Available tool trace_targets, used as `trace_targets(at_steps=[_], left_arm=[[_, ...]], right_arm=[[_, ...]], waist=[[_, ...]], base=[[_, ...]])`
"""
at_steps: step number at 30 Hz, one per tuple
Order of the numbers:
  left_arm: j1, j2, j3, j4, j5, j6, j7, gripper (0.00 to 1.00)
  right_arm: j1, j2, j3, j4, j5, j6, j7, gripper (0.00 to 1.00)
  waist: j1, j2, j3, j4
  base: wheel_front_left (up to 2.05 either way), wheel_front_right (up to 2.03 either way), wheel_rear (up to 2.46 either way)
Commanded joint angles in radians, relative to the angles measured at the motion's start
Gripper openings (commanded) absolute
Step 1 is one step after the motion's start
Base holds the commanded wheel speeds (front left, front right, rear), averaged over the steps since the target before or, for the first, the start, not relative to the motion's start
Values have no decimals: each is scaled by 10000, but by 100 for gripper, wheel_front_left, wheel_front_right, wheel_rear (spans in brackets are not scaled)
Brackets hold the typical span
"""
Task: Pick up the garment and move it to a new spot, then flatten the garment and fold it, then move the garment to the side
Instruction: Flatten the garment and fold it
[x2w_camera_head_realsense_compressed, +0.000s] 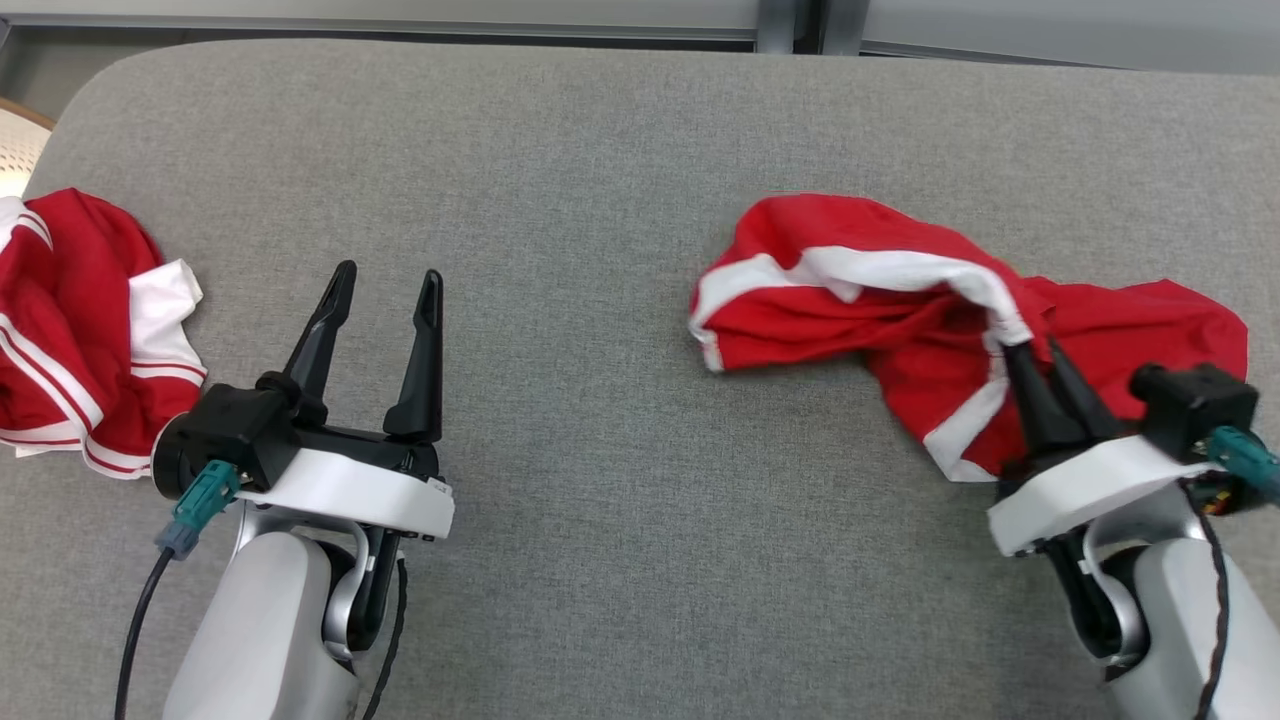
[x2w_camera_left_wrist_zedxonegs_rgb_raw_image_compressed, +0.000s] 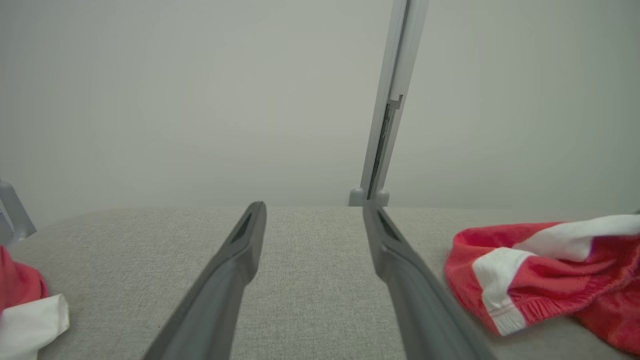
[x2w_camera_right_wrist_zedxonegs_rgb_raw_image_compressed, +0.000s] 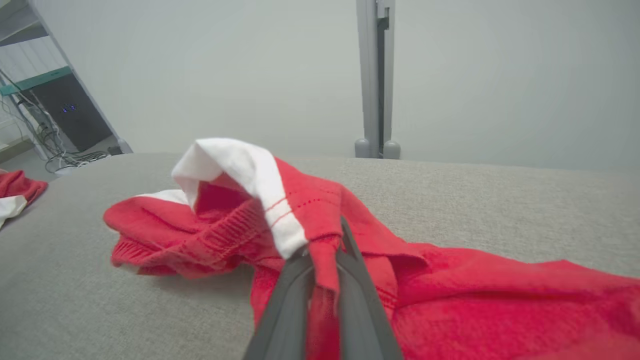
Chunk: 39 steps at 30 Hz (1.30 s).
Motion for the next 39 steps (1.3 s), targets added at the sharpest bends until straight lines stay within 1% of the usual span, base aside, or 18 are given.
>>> trace_targets(at_steps=[1, 5, 7, 8, 9, 10, 15, 22, 25, 31, 39], left_arm=[[-125, 1, 32, 27, 69, -53, -16, 100], [-178, -56, 47, 45, 122, -97, -16, 100], [-185, -64, 54, 61, 152, -110, -16, 100], [-190, -68, 55, 74, 172, -130, -16, 100], [-191, -70, 69, 78, 184, -143, -16, 100], [-177, -64, 91, 90, 192, -158, -16, 100], [12, -64, 180, 119, 248, -175, -16, 100], [252, 1, 370, 126, 275, -173, -16, 100], [412, 22, 423, 136, 284, -166, -16, 100], [787, 81, 386, 215, 323, -191, -16, 100], [1132, 191, 396, 211, 226, -88, 34, 100]], right_arm=[[114, 47, -399, 155, 117, -3, 92, 0], [135, 169, -1282, 650, 230, -3, 143, 0], [99, 199, -1477, 896, 228, -1, 175, 0], [76, 248, -1545, 959, 293, -1, 148, 19], [52, 250, -1565, 998, 313, -3, 78, 58], [46, 249, -1590, 1032, 297, -3, 27, 100], [272, 246, -1709, 785, 460, -1, -345, 100], [786, 17, -2091, -201, 445, -1, -788, 100], [1006, -5, -2257, -657, 293, -1, -706, 100], [1675, 75, -2257, -1463, 34, -1, -329, 100], [2437, 254, -2169, -2140, -74, -1, 88, 100]], waist=[[0, 0, 54, -11], [0, 0, 154, -19], [0, 0, 190, -30], [0, 0, 196, -38], [0, 0, 190, -52], [0, 0, 174, -78], [0, 0, -9, -239], [0, 0, -424, -568], [0, 0, -647, -711], [0, 0, -1153, -895], [0, 0, -1442, -1051]], base=[[0, 0, 0], [0, 0, 0], [0, 0, 0], [0, 0, 0], [0, 0, 0], [0, 0, 0], [0, 0, 0], [0, 0, 0], [0, 0, 0], [0, 0, 0], [0, 0, 0]])
